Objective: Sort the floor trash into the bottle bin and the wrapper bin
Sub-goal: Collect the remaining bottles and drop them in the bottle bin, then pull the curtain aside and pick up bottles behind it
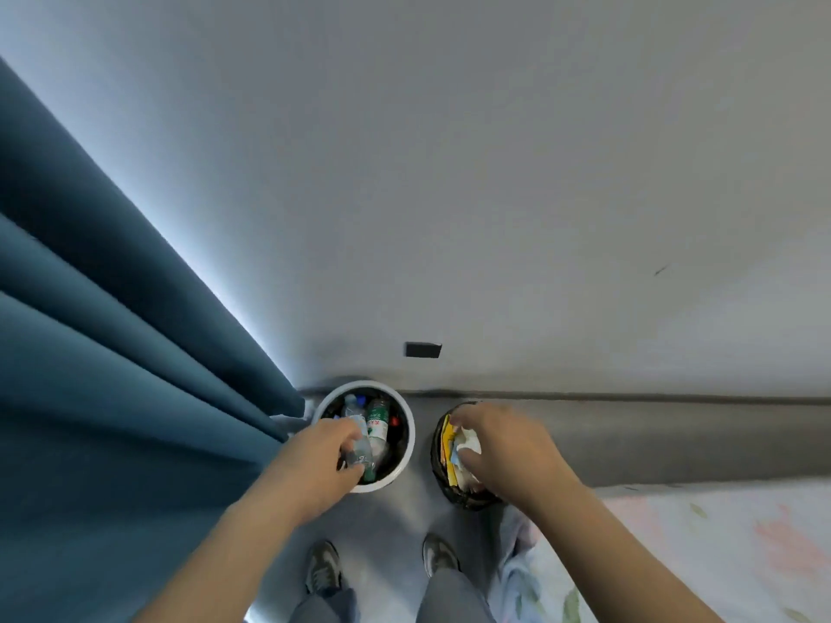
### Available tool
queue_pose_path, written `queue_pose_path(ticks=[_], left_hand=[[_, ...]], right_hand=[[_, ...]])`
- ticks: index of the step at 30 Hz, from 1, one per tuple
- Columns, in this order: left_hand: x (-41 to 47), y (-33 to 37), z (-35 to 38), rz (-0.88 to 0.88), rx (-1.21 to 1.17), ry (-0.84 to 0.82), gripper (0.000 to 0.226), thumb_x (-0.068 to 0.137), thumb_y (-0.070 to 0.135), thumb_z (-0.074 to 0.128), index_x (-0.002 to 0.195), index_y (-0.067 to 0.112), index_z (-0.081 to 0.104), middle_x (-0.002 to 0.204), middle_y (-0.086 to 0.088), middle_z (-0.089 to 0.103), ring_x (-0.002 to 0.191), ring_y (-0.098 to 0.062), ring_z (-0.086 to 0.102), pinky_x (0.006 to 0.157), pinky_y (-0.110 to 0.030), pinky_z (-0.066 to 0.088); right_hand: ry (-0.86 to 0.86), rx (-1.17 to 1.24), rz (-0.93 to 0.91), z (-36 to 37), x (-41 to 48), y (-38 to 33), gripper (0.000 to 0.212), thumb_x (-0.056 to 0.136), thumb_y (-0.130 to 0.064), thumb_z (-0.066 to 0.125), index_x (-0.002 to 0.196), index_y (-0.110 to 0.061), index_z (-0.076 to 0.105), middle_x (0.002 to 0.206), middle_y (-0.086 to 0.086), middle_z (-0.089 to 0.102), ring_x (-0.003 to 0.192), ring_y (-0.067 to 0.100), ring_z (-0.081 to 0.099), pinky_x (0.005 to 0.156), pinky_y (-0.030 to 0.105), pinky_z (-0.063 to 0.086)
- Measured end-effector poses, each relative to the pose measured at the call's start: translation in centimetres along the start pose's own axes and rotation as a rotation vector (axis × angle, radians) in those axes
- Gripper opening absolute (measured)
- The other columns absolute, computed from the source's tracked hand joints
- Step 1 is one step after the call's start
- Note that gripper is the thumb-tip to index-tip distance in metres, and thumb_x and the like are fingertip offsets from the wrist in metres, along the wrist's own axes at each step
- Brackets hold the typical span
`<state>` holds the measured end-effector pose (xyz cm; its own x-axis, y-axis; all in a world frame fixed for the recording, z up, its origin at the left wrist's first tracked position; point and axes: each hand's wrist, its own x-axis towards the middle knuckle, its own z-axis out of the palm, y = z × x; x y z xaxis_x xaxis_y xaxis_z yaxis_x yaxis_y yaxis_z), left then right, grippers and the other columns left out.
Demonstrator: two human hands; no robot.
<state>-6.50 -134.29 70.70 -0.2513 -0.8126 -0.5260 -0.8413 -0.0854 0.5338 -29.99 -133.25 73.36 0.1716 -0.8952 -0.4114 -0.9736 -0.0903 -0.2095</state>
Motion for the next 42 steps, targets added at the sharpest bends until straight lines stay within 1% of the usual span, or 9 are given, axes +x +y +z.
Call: queue_pose_path(ticks=[2, 6, 10, 20, 24, 28, 32, 36, 42], left_hand=[[-2.0, 1.0, -1.2, -0.014, -0.028, 0.12, 0.023, 0.086, 0.027, 0.062, 0.108, 0.026, 0.058, 0.099, 0.013, 0.057, 0.091, -0.008, 0.056, 0.084, -0.022, 0.047], [-5.4, 3.1, -1.9, -0.115, -0.089, 0.3, 0.018, 0.083, 0.029, 0.062, 0.099, 0.024, 0.059, 0.095, 0.008, 0.059, 0.088, -0.015, 0.059, 0.082, -0.035, 0.051], [-8.9, 4.9, -0.9, -0.188, -0.201, 0.446, 0.02, 0.083, 0.033, 0.063, 0.102, 0.034, 0.056, 0.101, 0.015, 0.057, 0.092, -0.006, 0.057, 0.085, -0.028, 0.05], [-23.4, 3.1, 1.6, -0.539, -0.311, 0.835, 0.025, 0.084, 0.036, 0.064, 0.107, 0.029, 0.057, 0.102, 0.016, 0.057, 0.097, -0.006, 0.056, 0.088, -0.025, 0.047], [-31.4, 1.9, 4.0, -0.658, -0.325, 0.963, 0.029, 0.085, 0.032, 0.065, 0.112, 0.021, 0.058, 0.107, 0.011, 0.058, 0.1, -0.009, 0.057, 0.089, -0.023, 0.045], [-40.4, 0.8, 8.6, -0.808, -0.365, 1.047, 0.033, 0.087, 0.037, 0.062, 0.118, 0.027, 0.054, 0.113, 0.015, 0.056, 0.105, -0.005, 0.055, 0.085, -0.015, 0.041], [-49.1, 0.5, 14.3, -0.97, -0.443, 1.118, 0.032, 0.088, 0.035, 0.06, 0.118, 0.028, 0.052, 0.112, 0.014, 0.055, 0.105, -0.007, 0.055, 0.092, -0.021, 0.043], [-56.4, 0.9, 20.7, -1.135, -0.513, 1.166, 0.03, 0.085, 0.036, 0.06, 0.114, 0.027, 0.055, 0.108, 0.014, 0.057, 0.102, -0.011, 0.06, 0.089, -0.025, 0.048], [-64.0, 3.0, 29.8, -1.394, -0.637, 1.279, 0.031, 0.085, 0.036, 0.06, 0.115, 0.029, 0.056, 0.111, 0.011, 0.06, 0.103, -0.009, 0.059, 0.088, -0.023, 0.047]], right_hand=[[0.019, -0.055, -0.103, -2.6, -0.2, -0.5, 0.034, 0.088, -0.024, 0.05, 0.121, -0.027, 0.054, 0.121, -0.005, 0.061, 0.111, 0.019, 0.057, 0.086, 0.034, 0.049], [0.047, -0.186, -0.297, -7.1, -0.3, -1.3, 0.03, 0.09, -0.025, 0.049, 0.119, -0.027, 0.056, 0.117, -0.005, 0.062, 0.108, 0.02, 0.059, 0.086, 0.035, 0.05], [0.043, -0.259, -0.471, -10.4, -0.6, -2.9, 0.037, 0.09, -0.027, 0.053, 0.127, -0.03, 0.052, 0.124, -0.005, 0.06, 0.113, 0.019, 0.057, 0.09, 0.033, 0.049], [0.051, -0.357, -0.955, -11.4, -6.1, -14.8, 0.03, 0.09, -0.023, 0.053, 0.12, -0.023, 0.057, 0.115, -0.003, 0.061, 0.105, 0.021, 0.059, 0.085, 0.033, 0.049], [0.042, -0.388, -1.15, -9.3, -11.1, -20.6, 0.035, 0.087, -0.021, 0.053, 0.122, -0.025, 0.055, 0.115, -0.004, 0.06, 0.106, 0.019, 0.058, 0.085, 0.029, 0.047], [-0.002, -0.419, -1.339, -5.4, -18.2, -26.0, 0.037, 0.09, -0.024, 0.051, 0.127, -0.027, 0.052, 0.121, -0.005, 0.057, 0.11, 0.018, 0.055, 0.086, 0.027, 0.043], [-0.042, -0.461, -1.516, -0.3, -26.2, -30.1, 0.036, 0.09, -0.024, 0.052, 0.125, -0.028, 0.053, 0.121, -0.006, 0.058, 0.11, 0.017, 0.056, 0.088, 0.028, 0.044], [-0.13, -0.521, -1.692, 4.6, -34.0, -33.2, 0.037, 0.09, -0.024, 0.052, 0.128, -0.028, 0.052, 0.124, -0.005, 0.058, 0.113, 0.018, 0.055, 0.091, 0.028, 0.042], [-0.261, -0.627, -1.931, 11.0, -44.8, -36.5, 0.033, 0.089, -0.023, 0.054, 0.122, -0.026, 0.056, 0.118, -0.004, 0.06, 0.111, 0.02, 0.056, 0.088, 0.029, 0.044]])
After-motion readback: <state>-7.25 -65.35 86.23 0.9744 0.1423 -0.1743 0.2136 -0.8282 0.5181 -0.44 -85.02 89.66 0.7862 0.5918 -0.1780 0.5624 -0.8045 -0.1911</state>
